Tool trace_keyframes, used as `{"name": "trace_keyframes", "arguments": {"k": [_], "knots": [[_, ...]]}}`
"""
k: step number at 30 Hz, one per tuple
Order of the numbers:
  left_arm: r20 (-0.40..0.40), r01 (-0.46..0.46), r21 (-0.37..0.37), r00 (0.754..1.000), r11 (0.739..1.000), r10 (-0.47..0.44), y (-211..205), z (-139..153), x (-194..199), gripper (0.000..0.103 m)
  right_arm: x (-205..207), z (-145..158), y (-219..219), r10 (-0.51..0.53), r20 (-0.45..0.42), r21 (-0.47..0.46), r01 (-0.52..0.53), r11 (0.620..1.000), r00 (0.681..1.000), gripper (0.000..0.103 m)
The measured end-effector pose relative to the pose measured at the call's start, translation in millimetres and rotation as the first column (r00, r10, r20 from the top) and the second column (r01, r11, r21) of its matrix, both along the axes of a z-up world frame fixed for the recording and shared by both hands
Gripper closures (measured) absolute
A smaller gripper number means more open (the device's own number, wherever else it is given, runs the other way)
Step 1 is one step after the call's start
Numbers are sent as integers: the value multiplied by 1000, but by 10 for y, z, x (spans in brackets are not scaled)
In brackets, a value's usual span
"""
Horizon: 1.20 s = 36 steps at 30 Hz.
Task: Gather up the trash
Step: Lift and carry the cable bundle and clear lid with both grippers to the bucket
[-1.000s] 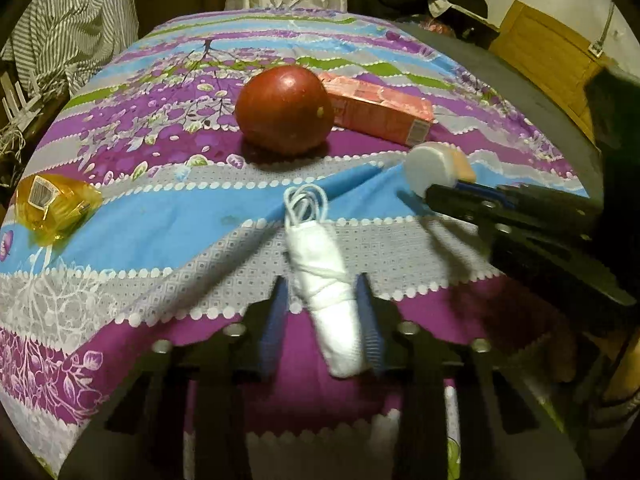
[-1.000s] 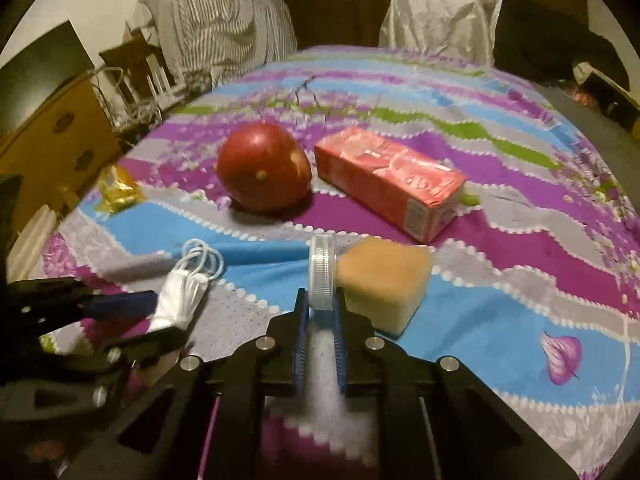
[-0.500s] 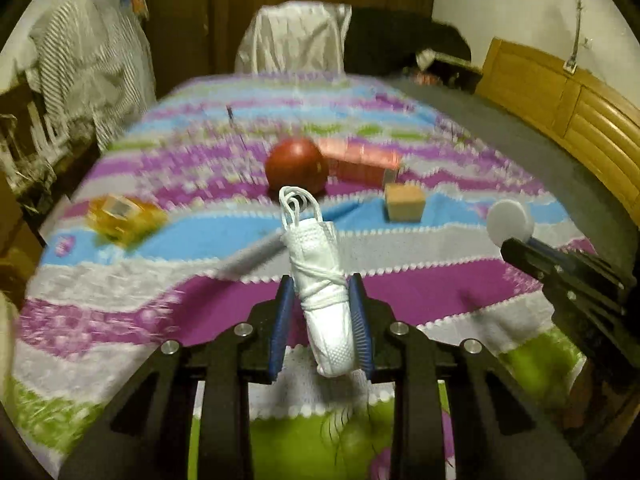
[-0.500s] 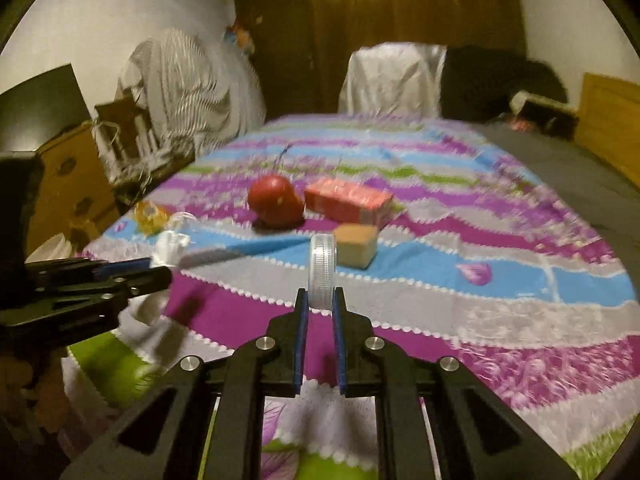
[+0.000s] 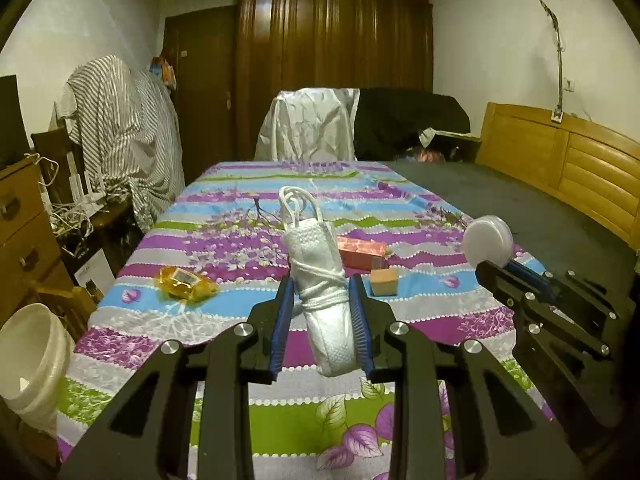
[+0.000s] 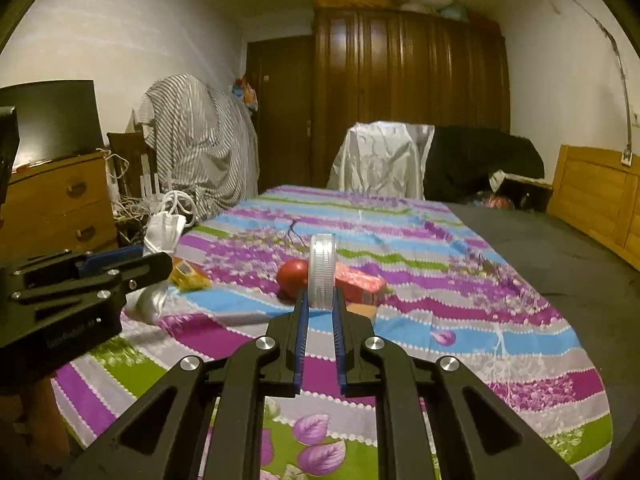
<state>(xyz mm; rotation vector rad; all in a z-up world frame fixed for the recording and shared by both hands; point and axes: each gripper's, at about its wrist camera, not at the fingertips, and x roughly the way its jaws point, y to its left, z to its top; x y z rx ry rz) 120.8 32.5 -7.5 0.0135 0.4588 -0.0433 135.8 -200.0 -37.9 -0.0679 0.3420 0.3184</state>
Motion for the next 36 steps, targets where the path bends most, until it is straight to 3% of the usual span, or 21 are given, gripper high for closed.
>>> {"name": "trace_keyframes", "arguments": {"k": [18,27,36], "knots": [[68,-160,-5,985,987,160,692,303,-409,76,-167,483,850,148,33,15,-149,989,988,90],[88,-258,-5,962,966,258,1129,412,-547,76,-222,755,1516,255,52,20,-256,966,966,90],[101,-373,-28,922,927,374,1704,537,-743,76,-240,953,2240,355,49,3,-355,935,934,90]]}}
